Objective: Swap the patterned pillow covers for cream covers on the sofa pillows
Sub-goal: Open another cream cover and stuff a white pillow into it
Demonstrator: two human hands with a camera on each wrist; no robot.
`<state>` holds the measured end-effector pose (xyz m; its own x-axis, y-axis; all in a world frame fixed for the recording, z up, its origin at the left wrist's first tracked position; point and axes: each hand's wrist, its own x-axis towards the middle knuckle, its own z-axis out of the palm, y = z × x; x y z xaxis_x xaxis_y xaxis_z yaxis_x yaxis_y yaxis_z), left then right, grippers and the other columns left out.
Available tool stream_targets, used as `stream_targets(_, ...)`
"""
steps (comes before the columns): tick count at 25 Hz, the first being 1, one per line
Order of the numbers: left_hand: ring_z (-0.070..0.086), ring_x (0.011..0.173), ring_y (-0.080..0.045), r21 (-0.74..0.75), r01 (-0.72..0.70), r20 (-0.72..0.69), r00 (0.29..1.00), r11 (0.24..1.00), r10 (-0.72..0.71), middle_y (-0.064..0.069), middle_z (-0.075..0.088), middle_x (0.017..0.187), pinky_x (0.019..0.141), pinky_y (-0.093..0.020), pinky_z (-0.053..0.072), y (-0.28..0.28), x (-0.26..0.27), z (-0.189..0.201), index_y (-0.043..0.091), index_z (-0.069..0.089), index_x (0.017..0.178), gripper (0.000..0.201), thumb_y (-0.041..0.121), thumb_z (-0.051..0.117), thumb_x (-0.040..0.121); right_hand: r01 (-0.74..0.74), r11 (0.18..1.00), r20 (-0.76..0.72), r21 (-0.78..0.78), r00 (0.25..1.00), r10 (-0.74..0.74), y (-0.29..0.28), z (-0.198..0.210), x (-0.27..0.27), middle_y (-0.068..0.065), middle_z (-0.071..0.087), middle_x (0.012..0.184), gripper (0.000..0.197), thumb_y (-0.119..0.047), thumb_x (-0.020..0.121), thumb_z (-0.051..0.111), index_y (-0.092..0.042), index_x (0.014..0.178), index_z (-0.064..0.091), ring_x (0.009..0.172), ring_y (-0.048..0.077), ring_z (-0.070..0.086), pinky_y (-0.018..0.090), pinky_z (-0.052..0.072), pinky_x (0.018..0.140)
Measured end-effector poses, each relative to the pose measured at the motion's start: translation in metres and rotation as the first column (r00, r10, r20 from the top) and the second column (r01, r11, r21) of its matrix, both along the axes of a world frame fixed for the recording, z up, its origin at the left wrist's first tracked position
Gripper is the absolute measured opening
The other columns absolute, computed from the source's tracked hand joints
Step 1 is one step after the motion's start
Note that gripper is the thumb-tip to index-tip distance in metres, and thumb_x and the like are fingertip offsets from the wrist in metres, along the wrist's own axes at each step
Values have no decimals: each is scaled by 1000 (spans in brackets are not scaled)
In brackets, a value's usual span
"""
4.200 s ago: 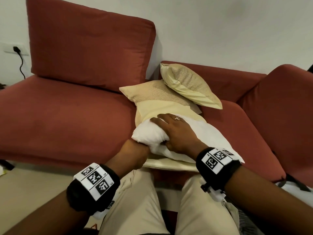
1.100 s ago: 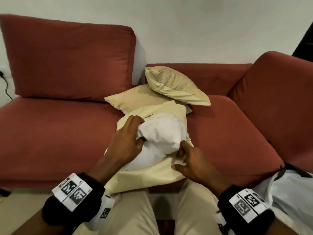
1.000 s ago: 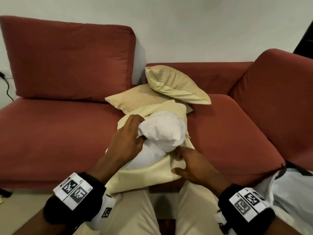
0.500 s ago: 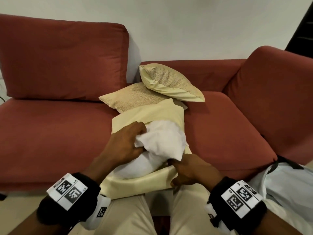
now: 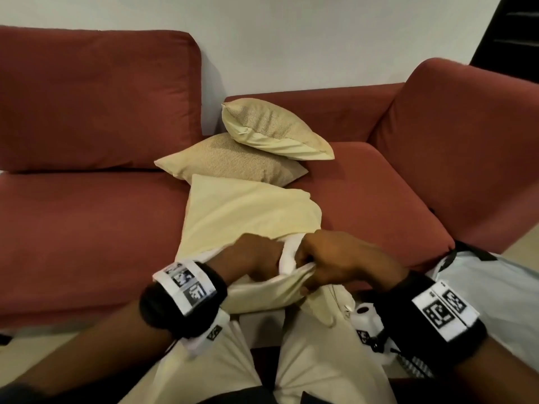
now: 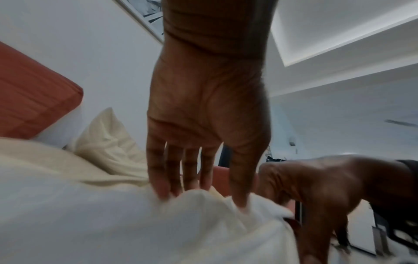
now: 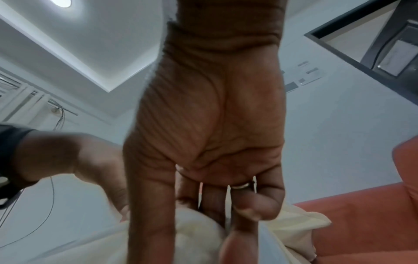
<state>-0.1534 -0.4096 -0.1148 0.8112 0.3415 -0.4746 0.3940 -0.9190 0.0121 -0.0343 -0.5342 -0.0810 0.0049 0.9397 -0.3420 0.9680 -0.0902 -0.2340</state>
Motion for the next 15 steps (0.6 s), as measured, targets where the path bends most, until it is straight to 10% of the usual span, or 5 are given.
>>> stream_targets(2,55,96,-15,-201,-34,166,984,979,68,6,59,111,80,-28,42,16,3,19,23,51,122,45,37,69,84,46,999,-4,24,999,-46,1,-8,20,-7,51,61,30,-42,65,81,-22,66,59,56,7,47,31,38,53)
stream_targets(6,51,72,-3,-226,150,679,733,963,45,8,60,89,67,-28,42,6,21,22,19,61,104,20,20,64,85,109,978,-124,179,988,-87,-2,-8,37,-5,53,56,29,-40,60,82,-24,59,57,53,10,50,39,46,55)
stream_targets(10,56,93,-19,-291,116,176,982,950,-66,-9,64,112,83,-32,46,-4,45,-3,10,60,118,30,14,60,88,123,972,-171,198,981,-90,-10,0,42,-8,65,63,26,-40,58,86,-22,67,69,59,10,59,41,53,60)
stream_targets(15,50,123,-29,-342,113,66,993,933,-96,-17,53,135,102,-34,38,-14,59,-6,3,50,133,37,18,51,98,107,970,-186,218,980,-66,-5,-6,41,-5,69,67,23,-31,60,83,-17,64,65,62,13,61,40,52,58)
